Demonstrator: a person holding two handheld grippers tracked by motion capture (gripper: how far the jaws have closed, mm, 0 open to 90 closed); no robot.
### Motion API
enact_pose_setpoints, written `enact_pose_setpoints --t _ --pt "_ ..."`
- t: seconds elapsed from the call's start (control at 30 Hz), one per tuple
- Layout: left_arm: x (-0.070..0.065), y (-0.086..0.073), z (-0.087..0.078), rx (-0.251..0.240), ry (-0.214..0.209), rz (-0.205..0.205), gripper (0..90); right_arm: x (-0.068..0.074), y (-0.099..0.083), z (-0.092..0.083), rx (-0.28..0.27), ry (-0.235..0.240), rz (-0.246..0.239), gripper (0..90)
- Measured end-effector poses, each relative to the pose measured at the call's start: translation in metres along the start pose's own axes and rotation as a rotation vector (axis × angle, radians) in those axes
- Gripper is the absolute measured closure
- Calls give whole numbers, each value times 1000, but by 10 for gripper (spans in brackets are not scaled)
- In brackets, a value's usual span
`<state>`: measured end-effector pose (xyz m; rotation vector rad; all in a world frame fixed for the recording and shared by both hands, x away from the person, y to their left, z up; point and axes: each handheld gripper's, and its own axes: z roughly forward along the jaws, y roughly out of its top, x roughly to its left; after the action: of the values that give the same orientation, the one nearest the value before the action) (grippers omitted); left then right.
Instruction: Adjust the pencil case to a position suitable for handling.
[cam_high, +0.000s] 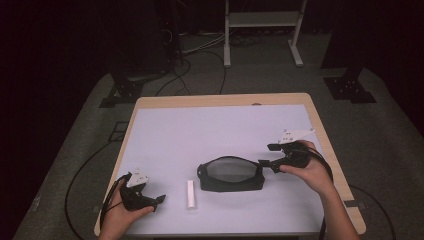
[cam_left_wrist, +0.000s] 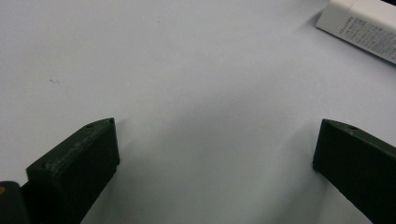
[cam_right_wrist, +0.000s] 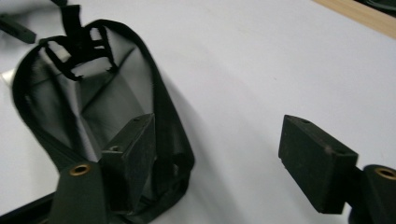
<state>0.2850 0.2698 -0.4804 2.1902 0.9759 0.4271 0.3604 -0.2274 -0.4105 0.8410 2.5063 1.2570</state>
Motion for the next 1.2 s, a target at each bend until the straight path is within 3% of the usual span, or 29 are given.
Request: enact_pose_setpoints --t 0.13,0.3,0.47,0.5,0.67,0.8,0.97,1.2 --pt "0 0 0 0 0 0 0 -6 -4 -1 0 -24 23 245" --pt "0 0 0 1 0 4 0 -17 -14 -2 25 -100 77 176" --pt "1 0 0 1 0 4 0 -22 -23 -3 47 -153 113 173" --pt "1 0 0 2 0 4 0 -25 -29 -4 60 -185 128 166" --pt "1 1 0 3 -1 4 0 -34 -41 -4 97 -252 154 166" --pt "1 1 0 3 0 4 0 -40 -50 -4 119 -273 170 167" --pt "0 1 0 4 1 6 0 -50 -64 -3 175 -333 207 166" --pt "0 1 0 6 1 6 0 -57 -75 -1 182 -362 241 155"
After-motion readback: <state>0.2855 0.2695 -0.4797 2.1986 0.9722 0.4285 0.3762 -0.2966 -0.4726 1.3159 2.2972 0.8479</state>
